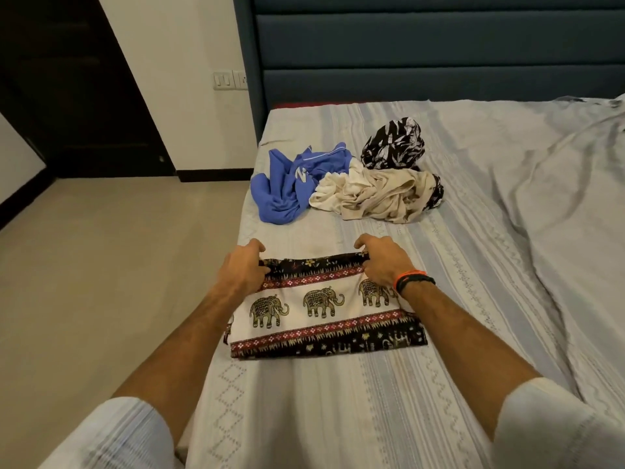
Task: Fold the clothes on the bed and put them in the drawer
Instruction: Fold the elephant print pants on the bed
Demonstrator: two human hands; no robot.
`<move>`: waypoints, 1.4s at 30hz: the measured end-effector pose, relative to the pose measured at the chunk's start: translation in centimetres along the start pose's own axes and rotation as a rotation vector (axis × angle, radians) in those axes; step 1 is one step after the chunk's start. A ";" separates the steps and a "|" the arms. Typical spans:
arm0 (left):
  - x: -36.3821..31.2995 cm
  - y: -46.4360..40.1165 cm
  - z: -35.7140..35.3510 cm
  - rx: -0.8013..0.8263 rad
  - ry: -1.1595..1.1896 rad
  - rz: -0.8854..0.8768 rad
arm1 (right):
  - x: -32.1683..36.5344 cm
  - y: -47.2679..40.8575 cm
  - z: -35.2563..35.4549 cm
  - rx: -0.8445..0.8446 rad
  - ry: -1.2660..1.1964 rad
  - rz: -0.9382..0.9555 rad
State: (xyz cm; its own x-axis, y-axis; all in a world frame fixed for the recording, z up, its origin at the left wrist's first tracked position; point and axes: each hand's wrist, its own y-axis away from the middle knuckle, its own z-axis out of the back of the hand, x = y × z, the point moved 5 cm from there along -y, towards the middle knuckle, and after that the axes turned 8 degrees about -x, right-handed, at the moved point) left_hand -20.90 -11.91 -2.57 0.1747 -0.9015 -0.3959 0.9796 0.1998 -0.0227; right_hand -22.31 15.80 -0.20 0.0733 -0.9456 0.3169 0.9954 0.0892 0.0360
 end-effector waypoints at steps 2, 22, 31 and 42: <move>-0.1 -2.0 -0.8 -0.081 -0.031 -0.020 | -0.2 -2.0 -1.0 -0.059 0.132 0.038; 2.1 5.5 -10.1 -0.063 -0.224 -0.247 | -6.0 3.6 -11.5 -0.126 0.091 0.104; 2.2 5.2 -10.5 -0.062 -0.169 -0.236 | -6.1 3.6 -11.8 -0.116 0.077 0.091; 3.0 8.8 -6.1 -0.212 0.087 0.381 | -8.2 6.8 -8.3 -0.302 -0.231 -0.362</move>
State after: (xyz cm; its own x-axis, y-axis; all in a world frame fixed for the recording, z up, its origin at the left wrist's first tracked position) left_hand -12.31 -10.55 -9.57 0.5015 -0.7142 -0.4883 0.8030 0.5943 -0.0446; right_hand -15.64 21.62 -10.43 -0.2605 -0.8026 0.5366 0.9305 -0.3569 -0.0821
